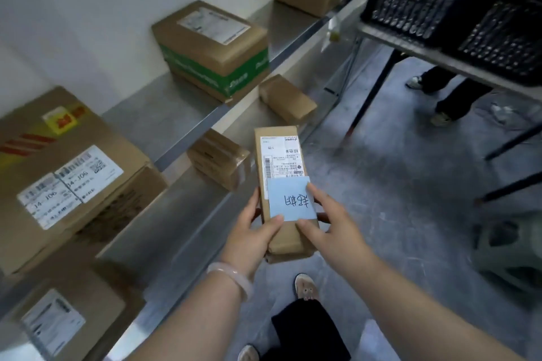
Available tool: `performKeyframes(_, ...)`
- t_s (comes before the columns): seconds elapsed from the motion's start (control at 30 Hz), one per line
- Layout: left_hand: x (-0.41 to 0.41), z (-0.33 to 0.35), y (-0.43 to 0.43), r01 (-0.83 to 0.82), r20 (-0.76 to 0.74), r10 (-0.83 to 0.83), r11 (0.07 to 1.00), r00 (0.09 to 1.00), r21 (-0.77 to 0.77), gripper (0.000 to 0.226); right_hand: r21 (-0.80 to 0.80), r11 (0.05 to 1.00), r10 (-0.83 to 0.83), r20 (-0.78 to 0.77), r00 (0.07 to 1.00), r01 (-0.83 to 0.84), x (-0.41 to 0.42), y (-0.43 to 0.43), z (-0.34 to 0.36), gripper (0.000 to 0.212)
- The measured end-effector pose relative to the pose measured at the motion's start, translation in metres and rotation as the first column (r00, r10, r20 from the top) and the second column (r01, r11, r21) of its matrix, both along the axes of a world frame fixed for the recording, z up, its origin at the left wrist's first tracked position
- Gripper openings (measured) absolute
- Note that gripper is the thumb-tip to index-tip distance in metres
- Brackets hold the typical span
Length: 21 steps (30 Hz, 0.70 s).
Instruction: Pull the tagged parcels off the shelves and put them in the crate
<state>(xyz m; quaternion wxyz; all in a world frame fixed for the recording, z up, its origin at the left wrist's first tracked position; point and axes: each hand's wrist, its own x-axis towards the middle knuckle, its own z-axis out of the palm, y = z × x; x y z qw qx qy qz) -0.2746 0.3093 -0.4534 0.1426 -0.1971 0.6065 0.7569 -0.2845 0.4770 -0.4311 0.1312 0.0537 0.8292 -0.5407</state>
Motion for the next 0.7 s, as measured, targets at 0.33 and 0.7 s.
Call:
performKeyframes(0.33,-0.026,0.146,0.167,0.422,-0.283,-0.395,0.906,0.874,0.037,0.065,-0.079,0.89,-0.452,-0.297,0.841,0.45,0.069,0.147,0.144,0.065)
performKeyframes(0.7,0.003,0.241,0.415,0.893,-0.432,-0.83,0.437,0.353,-0.11,0.064,-0.296,0.458,-0.862,-0.38,0.336,0.838,0.192,0.359,0.225,0.068)
